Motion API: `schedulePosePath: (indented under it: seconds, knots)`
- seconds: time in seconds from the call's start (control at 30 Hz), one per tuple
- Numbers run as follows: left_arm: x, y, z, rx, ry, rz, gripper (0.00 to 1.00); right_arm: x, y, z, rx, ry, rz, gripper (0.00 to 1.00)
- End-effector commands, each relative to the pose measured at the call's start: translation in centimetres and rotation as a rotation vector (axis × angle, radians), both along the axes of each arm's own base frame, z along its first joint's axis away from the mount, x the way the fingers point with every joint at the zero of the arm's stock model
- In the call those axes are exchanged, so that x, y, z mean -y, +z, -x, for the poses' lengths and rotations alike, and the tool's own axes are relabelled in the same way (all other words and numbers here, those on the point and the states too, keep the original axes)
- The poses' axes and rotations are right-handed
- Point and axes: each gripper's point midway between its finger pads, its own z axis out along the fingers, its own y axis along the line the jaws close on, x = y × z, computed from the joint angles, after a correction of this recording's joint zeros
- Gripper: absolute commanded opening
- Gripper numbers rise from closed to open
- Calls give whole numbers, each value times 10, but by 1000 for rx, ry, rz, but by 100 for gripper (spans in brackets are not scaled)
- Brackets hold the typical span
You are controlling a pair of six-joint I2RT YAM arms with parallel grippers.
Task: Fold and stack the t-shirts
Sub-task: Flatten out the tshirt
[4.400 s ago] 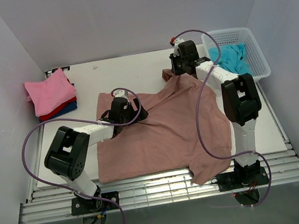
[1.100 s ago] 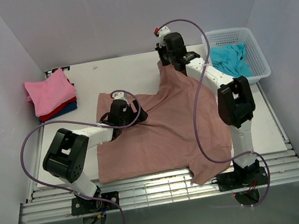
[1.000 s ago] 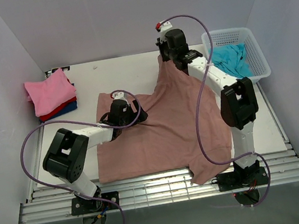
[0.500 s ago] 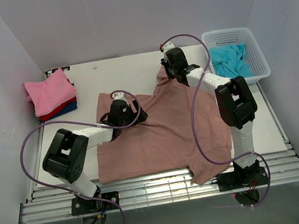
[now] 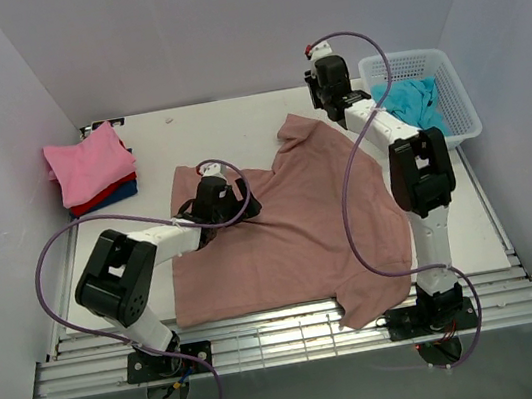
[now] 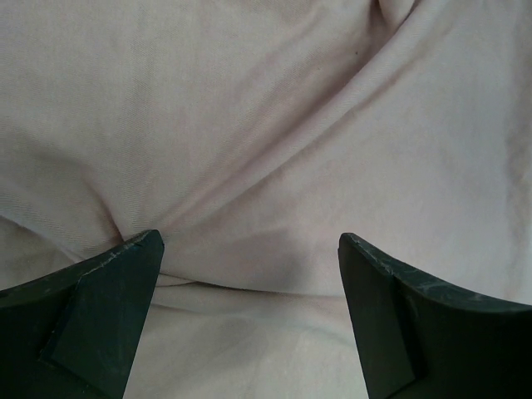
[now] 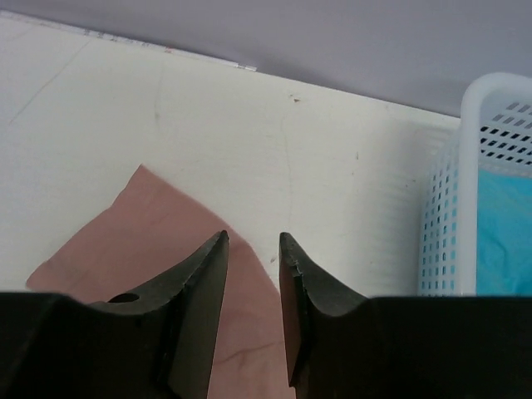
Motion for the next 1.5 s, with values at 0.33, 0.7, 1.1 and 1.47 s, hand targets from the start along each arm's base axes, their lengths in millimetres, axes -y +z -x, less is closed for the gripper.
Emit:
schedulePosePath:
  seconds: [0.33,0.7,1.1,1.47]
  knots:
    - [-41,83,-42,257,165,-101,98,-15,-69,-43,-91,119,-82,31]
    - [-95,76,-94,282,278,-143,0,-33,-45,-36,0,230,-155,8]
    - [-89,20,-112,166,241,-147,0,-64,-81,-28,-155,379,-226,8]
    - [-100,-2,-117,115,267,-145,0,-67,-121,-17,-310,382,-244,8]
